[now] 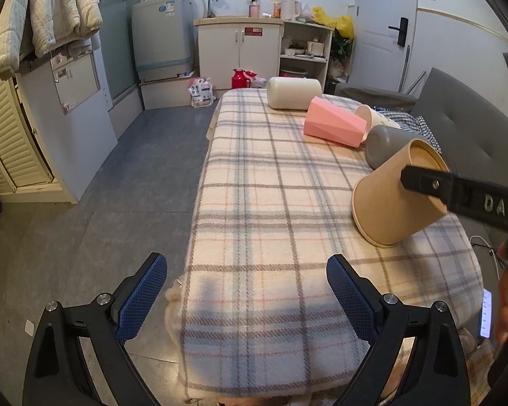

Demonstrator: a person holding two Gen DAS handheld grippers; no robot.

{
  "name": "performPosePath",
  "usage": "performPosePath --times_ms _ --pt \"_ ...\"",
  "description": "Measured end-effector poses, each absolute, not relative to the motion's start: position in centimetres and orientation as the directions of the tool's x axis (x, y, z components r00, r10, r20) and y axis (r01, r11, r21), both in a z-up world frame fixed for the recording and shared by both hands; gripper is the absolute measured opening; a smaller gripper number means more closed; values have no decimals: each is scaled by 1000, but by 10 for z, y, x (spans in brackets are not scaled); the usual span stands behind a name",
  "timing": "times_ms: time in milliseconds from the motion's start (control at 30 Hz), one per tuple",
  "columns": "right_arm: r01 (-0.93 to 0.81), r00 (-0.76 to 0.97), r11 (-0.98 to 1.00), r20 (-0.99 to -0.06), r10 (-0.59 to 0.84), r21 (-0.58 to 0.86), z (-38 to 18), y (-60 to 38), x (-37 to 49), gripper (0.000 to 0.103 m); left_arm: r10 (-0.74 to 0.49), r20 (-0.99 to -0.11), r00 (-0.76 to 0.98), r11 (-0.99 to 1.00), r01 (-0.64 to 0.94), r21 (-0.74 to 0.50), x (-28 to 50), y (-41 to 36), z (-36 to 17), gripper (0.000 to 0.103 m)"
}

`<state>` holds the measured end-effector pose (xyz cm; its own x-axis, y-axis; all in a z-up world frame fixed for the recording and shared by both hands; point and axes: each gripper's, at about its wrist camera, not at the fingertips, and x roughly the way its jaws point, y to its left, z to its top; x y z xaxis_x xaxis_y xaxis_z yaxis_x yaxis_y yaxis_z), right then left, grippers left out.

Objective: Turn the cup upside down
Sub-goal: 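Pass the tan cup to the right gripper, grasping its rim, then lower the inverted tan cup onto the table with the right gripper and open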

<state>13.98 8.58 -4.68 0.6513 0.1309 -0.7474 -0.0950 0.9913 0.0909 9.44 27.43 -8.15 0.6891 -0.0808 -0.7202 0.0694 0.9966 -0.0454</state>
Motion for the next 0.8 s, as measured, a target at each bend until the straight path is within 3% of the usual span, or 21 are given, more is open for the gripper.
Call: performPosePath --times_ms 400,800 --pt "-110 666 993 -738 107 45 -51 96 155 76 -72 -735 674 997 64 -39 98 277 -88 98" --pt "-137 725 988 -674 144 64 -23 93 145 80 -53 -694 718 998 60 -14 78 272 -58 98"
